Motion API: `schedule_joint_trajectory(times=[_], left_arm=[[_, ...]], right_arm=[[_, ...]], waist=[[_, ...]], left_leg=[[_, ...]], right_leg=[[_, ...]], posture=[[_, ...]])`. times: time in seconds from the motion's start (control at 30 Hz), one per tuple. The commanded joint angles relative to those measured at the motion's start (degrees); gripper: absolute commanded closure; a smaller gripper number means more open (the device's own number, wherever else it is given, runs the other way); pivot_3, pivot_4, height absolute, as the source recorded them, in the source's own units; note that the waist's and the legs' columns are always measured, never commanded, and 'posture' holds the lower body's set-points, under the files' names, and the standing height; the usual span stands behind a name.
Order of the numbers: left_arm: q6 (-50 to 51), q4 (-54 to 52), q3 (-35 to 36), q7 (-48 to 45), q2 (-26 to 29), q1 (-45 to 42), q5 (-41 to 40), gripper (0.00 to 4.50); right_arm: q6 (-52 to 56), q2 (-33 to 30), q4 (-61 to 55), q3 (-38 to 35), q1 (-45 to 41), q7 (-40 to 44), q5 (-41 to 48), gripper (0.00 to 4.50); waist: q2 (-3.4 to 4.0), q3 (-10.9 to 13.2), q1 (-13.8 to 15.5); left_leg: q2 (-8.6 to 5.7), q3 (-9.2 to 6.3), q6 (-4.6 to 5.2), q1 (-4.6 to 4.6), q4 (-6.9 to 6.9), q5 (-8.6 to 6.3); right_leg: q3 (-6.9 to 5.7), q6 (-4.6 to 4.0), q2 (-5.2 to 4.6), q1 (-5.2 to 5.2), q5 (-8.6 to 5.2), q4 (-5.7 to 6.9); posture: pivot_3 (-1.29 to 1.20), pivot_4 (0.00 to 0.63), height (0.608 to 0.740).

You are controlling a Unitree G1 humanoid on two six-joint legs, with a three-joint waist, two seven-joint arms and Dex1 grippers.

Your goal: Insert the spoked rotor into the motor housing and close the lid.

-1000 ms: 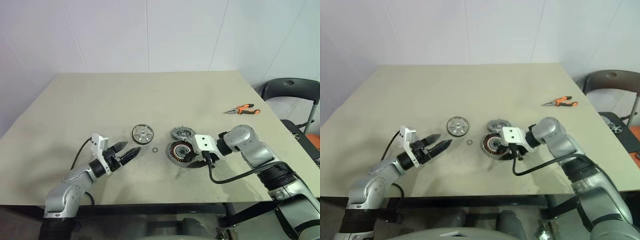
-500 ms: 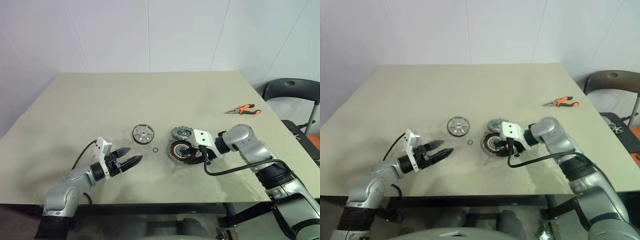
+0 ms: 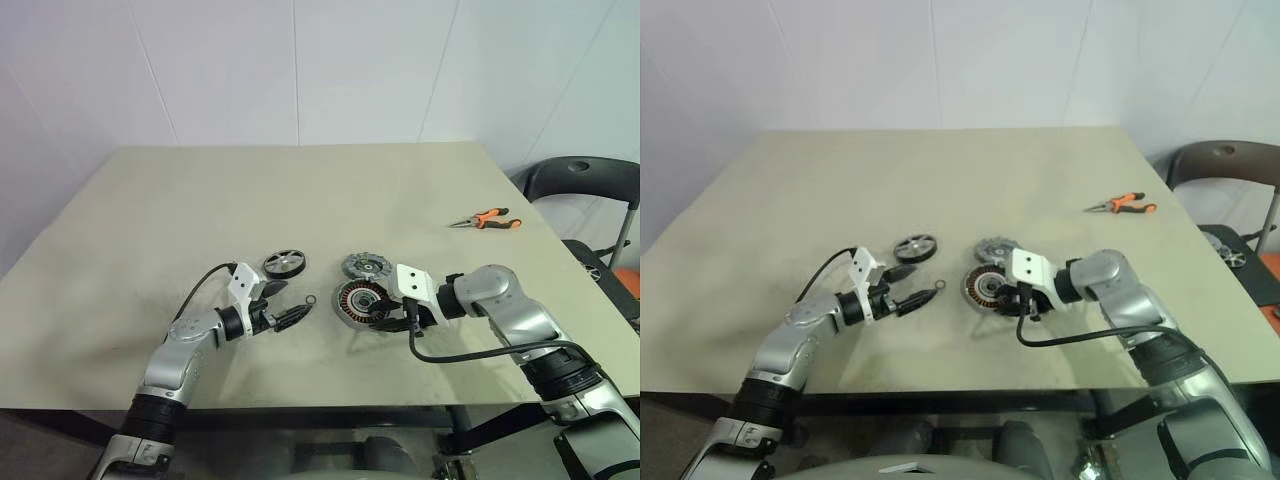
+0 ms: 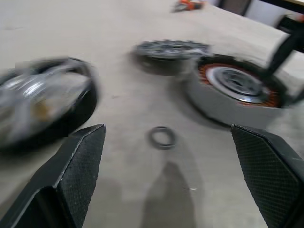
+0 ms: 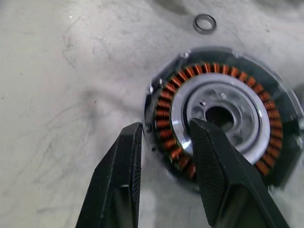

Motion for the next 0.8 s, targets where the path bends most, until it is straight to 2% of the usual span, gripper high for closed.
schedule_joint_trajectory(times=[0.03, 0.3, 0.47, 0.67, 0.8], left_arm=[[-2.61, 2.05, -0.23, -2.35, 0.81, -0.38, 1.00, 0.03], [-10.32, 15.06, 0.29, -0.93, -2.20, -5.30, 4.89, 0.03], [-9.07, 14.81, -1.36, -0.62, -4.80, -6.29, 5.55, 0.03], [-7.44, 13.53, -3.31, -2.48, -5.75, -6.88, 6.12, 0.03], [-4.92, 13.76, -4.80, -0.10, -9.07, -8.90, 7.13, 0.03]], right_arm=[[0.43, -0.71, -1.52, -1.59, -0.01, -1.57, 0.13, 2.86], [-0.46, -0.67, -1.13, -1.64, 0.75, -2.71, -0.26, 2.86], [-0.62, -0.50, -1.99, -1.17, 1.94, -3.30, -0.30, 2.86], [-0.53, 0.10, -2.13, -0.64, 2.09, -4.03, -0.52, 2.86], [-0.60, 0.38, -1.91, -0.49, 2.10, -4.26, -0.89, 2.86]], waist=[[0.00, 0.00, -0.02], [0.04, -0.04, 0.11], [0.09, -0.07, 0.14], [0.09, -0.07, 0.11], [0.06, -0.05, 0.12]], left_leg=[[0.00, 0.00, 0.00, 0.00, 0.00, 0.00], [0.01, -0.03, 0.00, 0.10, 0.07, 0.00], [0.01, -0.02, 0.00, 0.19, 0.09, 0.00], [0.01, -0.03, 0.01, 0.53, 0.08, 0.00], [0.01, -0.06, 0.01, 0.58, 0.08, 0.00]], right_leg=[[-0.01, 0.00, 0.00, 0.00, 0.00, 0.00], [-0.23, -0.01, -0.11, 0.20, 0.01, -0.02], [-0.96, 0.03, -0.66, 0.40, 0.04, -0.02], [-1.03, 0.15, -0.69, 0.81, -0.03, -0.12], [-1.06, 0.31, -0.70, 0.90, -0.12, -0.15]], posture=[[0.00, 0.000, 0.740], [0.00, 0.000, 0.740], [0.00, 0.000, 0.740], [0.00, 0.000, 0.740], [0.00, 0.000, 0.740]])
